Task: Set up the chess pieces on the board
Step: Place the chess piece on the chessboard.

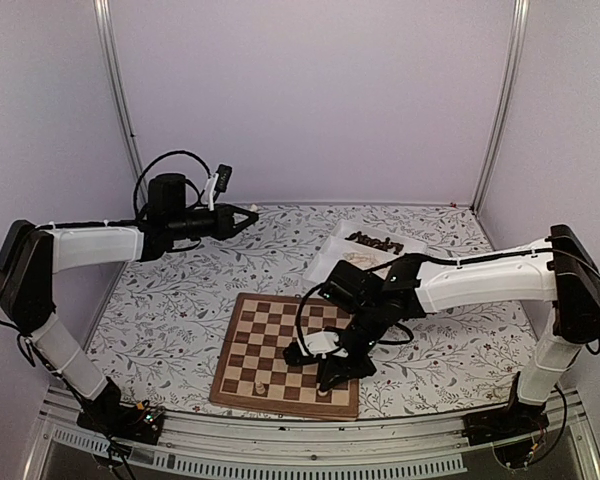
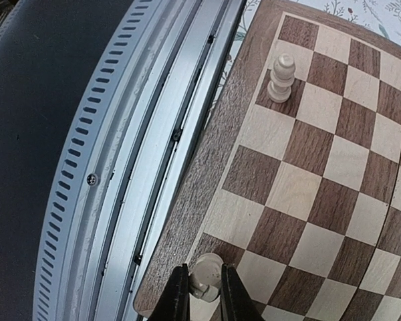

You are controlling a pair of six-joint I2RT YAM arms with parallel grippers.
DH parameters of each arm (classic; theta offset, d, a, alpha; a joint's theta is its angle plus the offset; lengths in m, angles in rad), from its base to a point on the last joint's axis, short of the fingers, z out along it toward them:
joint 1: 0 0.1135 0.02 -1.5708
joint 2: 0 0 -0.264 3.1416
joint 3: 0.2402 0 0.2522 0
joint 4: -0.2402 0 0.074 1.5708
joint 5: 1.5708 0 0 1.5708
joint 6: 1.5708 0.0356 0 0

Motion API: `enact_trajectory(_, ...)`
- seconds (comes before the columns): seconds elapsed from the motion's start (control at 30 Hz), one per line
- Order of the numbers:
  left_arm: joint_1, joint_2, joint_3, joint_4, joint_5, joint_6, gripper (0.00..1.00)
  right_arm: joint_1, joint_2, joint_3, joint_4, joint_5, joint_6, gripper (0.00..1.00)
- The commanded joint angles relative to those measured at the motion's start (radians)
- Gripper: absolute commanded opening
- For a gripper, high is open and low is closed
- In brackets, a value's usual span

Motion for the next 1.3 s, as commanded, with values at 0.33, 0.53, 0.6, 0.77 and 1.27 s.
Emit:
enact_trajectory(0.33, 0.001, -0.01, 0.013, -0.02, 0.025, 0.008, 0.0, 0.03, 0.054, -0.023, 0.042, 0.021, -0.019, 0.05)
enact_trajectory(0.53, 0.001, -0.007, 0.014, -0.02, 0.029, 0.004, 0.0, 0.03, 0.06, -0.024, 0.041, 0.036, -0.02, 0.07)
enact_trajectory(0.6, 0.002, -0.006, 0.015, -0.02, 0.032, 0.002, 0.0, 0.031, 0.06, -0.025, 0.041, 0.039, -0.022, 0.07)
enact_trajectory(0.77, 0.001, -0.005, 0.016, -0.022, 0.039, -0.001, 0.0, 0.03, 0.058, -0.024, 0.039, 0.045, -0.02, 0.07)
enact_trajectory(1.27, -0.006, 0.033, 0.069, -0.142, 0.096, 0.04, 0.0, -0.017, -0.011, 0.147, -0.1, 0.044, -0.029, 0.39)
